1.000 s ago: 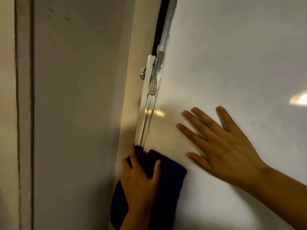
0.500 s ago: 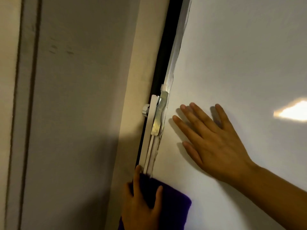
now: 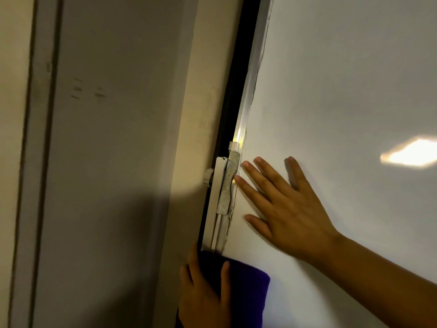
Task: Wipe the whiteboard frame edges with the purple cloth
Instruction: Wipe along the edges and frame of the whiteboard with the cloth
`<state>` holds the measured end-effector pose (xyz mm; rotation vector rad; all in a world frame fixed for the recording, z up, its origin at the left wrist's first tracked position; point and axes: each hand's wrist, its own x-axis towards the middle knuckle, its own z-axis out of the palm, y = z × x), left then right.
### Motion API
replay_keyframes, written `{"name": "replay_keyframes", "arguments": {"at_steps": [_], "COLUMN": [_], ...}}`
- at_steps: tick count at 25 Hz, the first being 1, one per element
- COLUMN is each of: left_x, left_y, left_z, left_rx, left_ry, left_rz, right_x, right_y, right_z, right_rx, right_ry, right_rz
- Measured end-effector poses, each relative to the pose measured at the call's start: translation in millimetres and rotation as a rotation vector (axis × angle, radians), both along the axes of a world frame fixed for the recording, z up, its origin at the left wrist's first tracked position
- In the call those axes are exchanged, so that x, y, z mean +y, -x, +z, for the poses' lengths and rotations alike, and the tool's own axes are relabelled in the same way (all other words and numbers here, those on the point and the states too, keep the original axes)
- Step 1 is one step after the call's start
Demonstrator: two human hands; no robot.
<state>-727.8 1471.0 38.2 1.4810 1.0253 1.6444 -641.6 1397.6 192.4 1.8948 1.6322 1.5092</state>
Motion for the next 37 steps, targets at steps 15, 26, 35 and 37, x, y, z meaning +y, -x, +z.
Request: {"name": "replay_keyframes", "arguments": {"at_steps": [15,26,35,37], "left_x": [1.3,-3.3,8.4,19.9], "left_y": [-1.8,-6.4,27.0,28.7], "left_z": [10.3,53.3,90.7,119.8], "left_rx": [0.197,0.145,0.180,0.154], "left_ry": [-0.142,-0.217,-0.403,-0.501], "left_rz": [0.094,0.142,0.087,0.159], "right_x": [69.9,73.1,87.8,83.0], "right_y": [13.5,15.8,17.2,17.2], "right_z": [105.2,138.5,175.3,177.4], "right_rx": [-0.194,-0.275,-0.278,-0.284], "right_ry": [0.056,0.282,0.198,0.181], "right_rz": [0.188,0.282,0.294,0.285]}}
